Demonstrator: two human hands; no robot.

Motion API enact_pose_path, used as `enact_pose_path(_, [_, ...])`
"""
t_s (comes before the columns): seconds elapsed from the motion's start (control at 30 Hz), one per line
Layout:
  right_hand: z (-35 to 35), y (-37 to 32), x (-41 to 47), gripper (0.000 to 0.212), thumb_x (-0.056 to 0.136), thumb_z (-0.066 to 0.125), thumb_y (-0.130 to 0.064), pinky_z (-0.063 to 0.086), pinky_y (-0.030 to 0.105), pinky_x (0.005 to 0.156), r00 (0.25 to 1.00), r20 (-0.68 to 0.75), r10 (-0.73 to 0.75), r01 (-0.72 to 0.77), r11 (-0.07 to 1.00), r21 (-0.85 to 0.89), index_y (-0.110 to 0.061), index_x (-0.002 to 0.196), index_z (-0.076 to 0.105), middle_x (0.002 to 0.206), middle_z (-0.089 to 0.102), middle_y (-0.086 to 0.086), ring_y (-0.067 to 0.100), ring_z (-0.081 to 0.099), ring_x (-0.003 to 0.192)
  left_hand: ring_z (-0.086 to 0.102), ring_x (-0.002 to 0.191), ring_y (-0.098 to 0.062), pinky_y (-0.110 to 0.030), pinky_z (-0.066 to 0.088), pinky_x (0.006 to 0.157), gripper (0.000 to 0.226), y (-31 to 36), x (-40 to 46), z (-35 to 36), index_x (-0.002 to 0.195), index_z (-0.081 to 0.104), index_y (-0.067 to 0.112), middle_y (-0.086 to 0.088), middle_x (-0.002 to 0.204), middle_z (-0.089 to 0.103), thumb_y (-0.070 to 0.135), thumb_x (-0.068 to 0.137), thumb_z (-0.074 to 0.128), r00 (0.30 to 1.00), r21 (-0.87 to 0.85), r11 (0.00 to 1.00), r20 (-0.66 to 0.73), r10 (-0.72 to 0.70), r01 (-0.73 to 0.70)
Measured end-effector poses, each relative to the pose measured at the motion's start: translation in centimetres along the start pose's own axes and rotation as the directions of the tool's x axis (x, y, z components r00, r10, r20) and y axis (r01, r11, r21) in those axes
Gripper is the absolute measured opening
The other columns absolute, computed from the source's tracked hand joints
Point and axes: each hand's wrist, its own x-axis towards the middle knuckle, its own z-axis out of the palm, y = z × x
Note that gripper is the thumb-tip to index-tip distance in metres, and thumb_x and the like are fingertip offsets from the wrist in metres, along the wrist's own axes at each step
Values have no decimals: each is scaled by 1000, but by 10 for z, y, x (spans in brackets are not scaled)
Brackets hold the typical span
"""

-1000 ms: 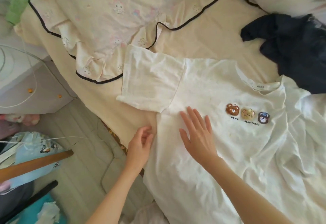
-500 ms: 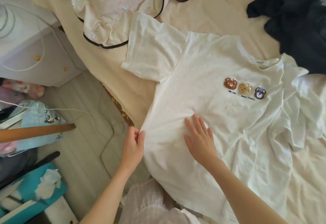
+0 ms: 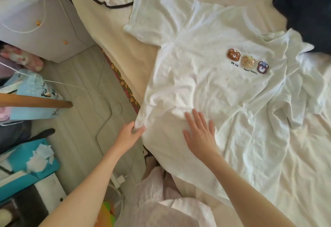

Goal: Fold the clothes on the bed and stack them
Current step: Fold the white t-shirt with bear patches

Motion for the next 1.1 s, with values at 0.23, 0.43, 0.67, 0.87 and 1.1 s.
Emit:
enact_pose_path(0.23, [19, 12, -37, 61, 99, 35, -35, -3, 49, 116, 996, -8, 94, -94, 994, -50, -29, 151, 3, 160, 1, 1, 20, -3, 147, 64, 73, 5, -10, 46, 56, 14, -20, -49, -13, 93, 57, 26, 14, 85, 67, 28, 84, 68, 999, -151, 988, 29, -14, 19])
enact_pose_path(0.43, [23, -2, -63, 56, 100, 39, -29, 5, 43, 118, 984, -38, 172, -166, 979, 116, -25, 150, 17, 160, 5, 1, 19, 0, 147, 64, 80, -20, -30, 50, 67, 6, -53, -70, -19, 94, 61, 13, -3, 89, 66, 18, 90, 61, 978, 40, 981, 84, -193, 191])
enact_pose_path(0.67, [27, 5, -102, 47, 98, 45, -24, 23, 42, 115, 930, -85, 356, -318, 900, 298, -18, 144, 36, 156, 22, 4, 22, 16, 145, 53, 106, -37, -37, 44, 87, 31, -62, -81, -22, 121, 51, 0, -26, 119, 53, -3, 91, 46, 954, 393, 870, -101, -282, 299])
enact_pose_path(0.87, [26, 52, -151, 44, 94, 50, -18, 24, 42, 112, 740, -146, 657, -553, 717, 424, -9, 137, 45, 147, 38, 9, 26, 32, 137, 45, 123, -24, -34, 38, 97, 40, -8, -96, 34, 137, 40, 12, -9, 139, 39, 11, 96, 44, 1000, 515, 857, 4, 10, -11])
enact_pose_path(1.1, [42, 125, -201, 46, 93, 53, -35, 32, 46, 101, 601, -116, 791, -654, 570, 498, -11, 131, 50, 135, 48, 13, 31, 43, 125, 39, 127, -17, -26, 33, 102, 40, 40, -116, 150, 136, 42, 13, -2, 138, 39, 10, 96, 40, 926, 487, 795, 285, 247, -362])
